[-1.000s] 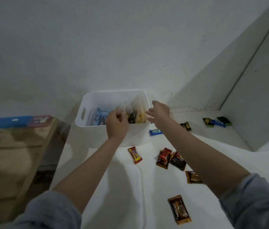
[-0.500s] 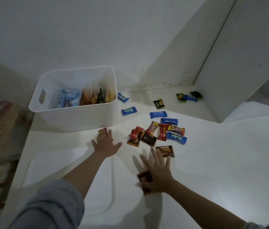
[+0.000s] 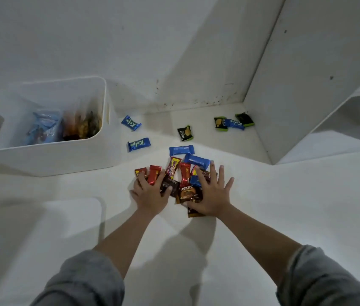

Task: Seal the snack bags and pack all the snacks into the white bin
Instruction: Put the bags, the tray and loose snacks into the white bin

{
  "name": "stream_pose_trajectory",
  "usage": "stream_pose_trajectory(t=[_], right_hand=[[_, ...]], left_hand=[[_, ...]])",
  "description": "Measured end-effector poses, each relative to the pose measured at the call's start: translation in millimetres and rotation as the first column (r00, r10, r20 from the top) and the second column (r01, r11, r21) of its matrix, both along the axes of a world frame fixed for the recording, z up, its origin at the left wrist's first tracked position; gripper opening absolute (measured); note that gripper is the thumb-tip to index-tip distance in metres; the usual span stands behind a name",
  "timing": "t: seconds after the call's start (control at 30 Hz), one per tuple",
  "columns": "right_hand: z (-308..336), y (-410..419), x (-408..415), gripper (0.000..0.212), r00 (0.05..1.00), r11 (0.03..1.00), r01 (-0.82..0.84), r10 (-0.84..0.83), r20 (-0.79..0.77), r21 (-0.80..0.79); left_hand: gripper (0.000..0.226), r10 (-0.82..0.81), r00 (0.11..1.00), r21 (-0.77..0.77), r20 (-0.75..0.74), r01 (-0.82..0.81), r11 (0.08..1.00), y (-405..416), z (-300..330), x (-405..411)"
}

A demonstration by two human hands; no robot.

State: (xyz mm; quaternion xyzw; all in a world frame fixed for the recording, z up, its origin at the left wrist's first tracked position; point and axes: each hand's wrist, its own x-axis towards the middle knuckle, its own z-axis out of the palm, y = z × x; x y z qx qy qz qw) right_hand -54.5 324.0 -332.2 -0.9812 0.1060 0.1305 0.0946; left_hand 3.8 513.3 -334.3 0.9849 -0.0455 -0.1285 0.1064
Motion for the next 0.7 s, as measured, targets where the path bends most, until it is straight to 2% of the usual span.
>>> stream_pose_trajectory(t=[0.13,0.27,0.37,0.47,0.57,0.7], right_hand=[[-0.2,-18.7,42.0,0.128,0.985,0.985,-0.172,0.173,-0.008,0.007],[-1.3,-27.6,69.2,0.118,0.945,0.948,-0.317,0.318,-0.084,0.027],[-7.3,-28.8,63.9,0.105,0.949,0.947,-0.316,0.317,0.004,0.046],[-14.9,-26.2,46.0,0.080,0.944,0.946,-0.299,0.273,0.184,0.129],[-16.0,-19.3,31.0,0.057,0.921,0.959,-0.254,0.200,0.334,0.124],[-4.9,-10.8,18.1,0.050,0.927,0.977,-0.204,0.173,0.332,0.062]], left_hand=[[0.059,0.015,0.998,0.038,0.058,-0.017,0.999,-11.8,-10.7,7.5],[0.047,-0.088,0.985,0.120,0.147,0.071,0.990,-12.2,-20.2,11.8],[0.045,-0.058,0.988,0.100,0.143,0.044,0.994,-14.9,-22.4,12.7],[0.053,-0.064,0.987,0.100,0.145,0.050,0.994,-14.8,-20.4,9.6],[0.061,-0.099,0.987,0.098,0.129,0.086,0.991,-10.8,-18.3,8.4],[0.057,-0.102,0.979,0.042,0.176,0.097,0.994,-6.1,-9.3,8.7]])
